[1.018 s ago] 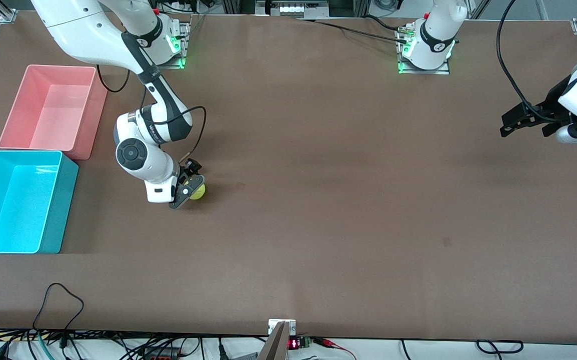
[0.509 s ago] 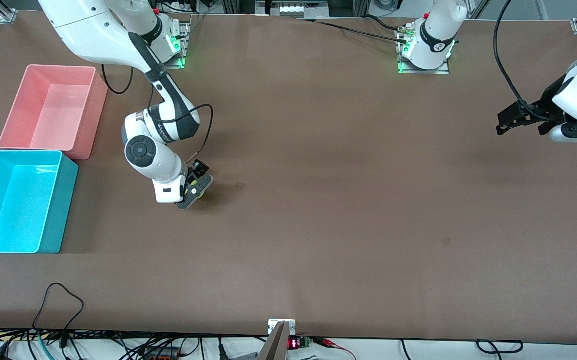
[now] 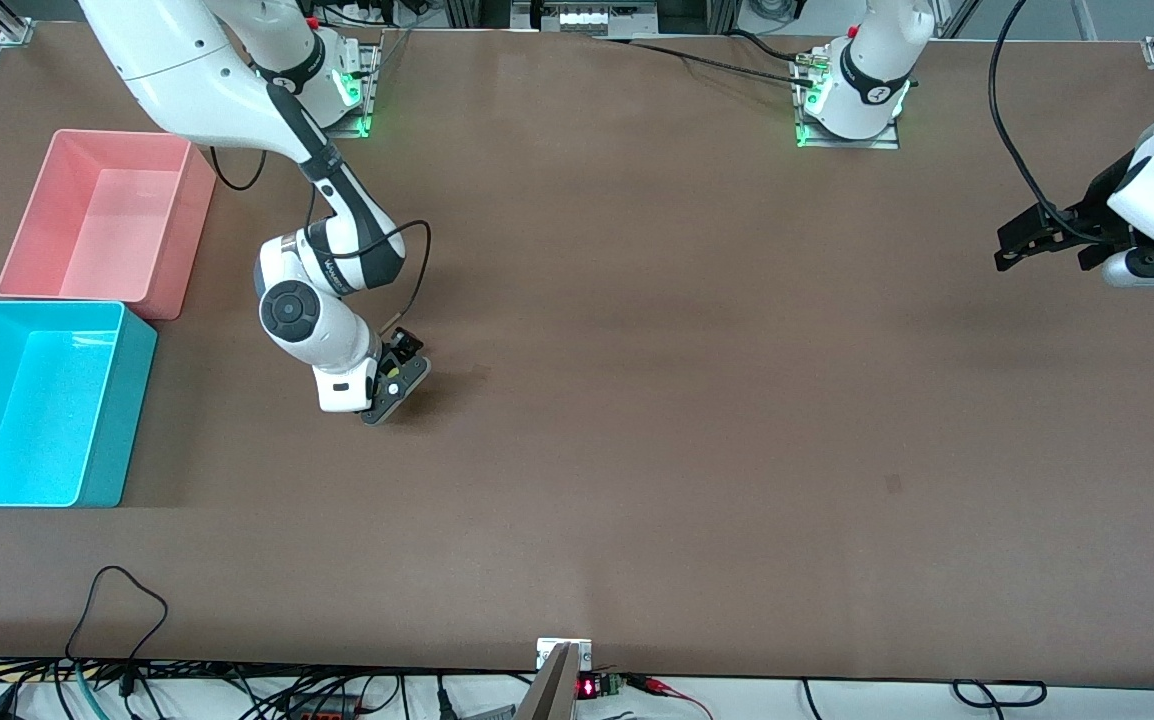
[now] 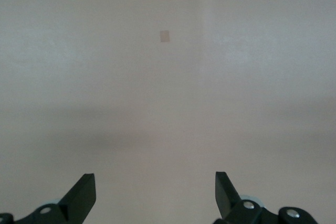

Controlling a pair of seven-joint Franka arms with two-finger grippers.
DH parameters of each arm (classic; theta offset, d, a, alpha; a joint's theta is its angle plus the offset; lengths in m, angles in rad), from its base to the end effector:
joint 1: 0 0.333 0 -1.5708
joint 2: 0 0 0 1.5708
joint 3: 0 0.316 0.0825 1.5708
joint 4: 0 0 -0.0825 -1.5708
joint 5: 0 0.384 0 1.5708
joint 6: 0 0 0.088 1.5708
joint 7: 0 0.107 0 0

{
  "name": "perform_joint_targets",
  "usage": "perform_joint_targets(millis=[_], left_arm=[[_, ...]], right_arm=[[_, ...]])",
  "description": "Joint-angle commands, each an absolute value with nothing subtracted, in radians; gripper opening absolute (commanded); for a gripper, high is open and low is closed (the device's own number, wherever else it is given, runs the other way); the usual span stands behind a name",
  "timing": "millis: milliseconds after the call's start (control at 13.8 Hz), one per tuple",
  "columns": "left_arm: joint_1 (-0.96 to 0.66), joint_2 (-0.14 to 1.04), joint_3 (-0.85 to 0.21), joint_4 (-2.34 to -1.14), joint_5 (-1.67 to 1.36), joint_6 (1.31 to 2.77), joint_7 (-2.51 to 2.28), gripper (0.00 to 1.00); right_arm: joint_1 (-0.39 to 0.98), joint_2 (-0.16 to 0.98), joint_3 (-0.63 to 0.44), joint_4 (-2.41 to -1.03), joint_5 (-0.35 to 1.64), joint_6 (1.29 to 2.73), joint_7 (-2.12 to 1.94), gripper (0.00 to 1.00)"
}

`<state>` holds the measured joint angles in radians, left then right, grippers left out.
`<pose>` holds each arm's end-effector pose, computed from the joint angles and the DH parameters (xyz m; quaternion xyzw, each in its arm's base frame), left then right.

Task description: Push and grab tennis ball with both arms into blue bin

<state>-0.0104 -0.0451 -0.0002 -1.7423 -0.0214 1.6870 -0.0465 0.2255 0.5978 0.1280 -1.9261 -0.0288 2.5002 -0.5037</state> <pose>0.5464 -0.0078 0.5780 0.9997 0.0192 -0.0054 0.0105 0.5842 0.2132 0.1762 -0.9088 -0.4163 0.0071 0.0282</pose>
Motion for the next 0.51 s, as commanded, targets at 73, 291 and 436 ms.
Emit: perform_joint_targets(millis=[73,291,436], left_arm=[[-0.012,-0.048,0.0,-1.738,-0.014,1.677,-0.057,1.0],[-0.012,-0.048,-0.005,-1.738,-0.014,1.677,-0.055,1.0],[-0.012,-0.048,-0.005,-1.738,-0.014,1.677,-0.057,1.0]], right_arm=[[0.224,0.607,0.126,-1.91,-0.037,2.503,-0.518,1.0],[0.221,0.607,0.124,-1.911,-0.037,2.5,-0.52,1.0],[0.221,0.607,0.124,-1.911,-0.038,2.5,-0.538,0.75]])
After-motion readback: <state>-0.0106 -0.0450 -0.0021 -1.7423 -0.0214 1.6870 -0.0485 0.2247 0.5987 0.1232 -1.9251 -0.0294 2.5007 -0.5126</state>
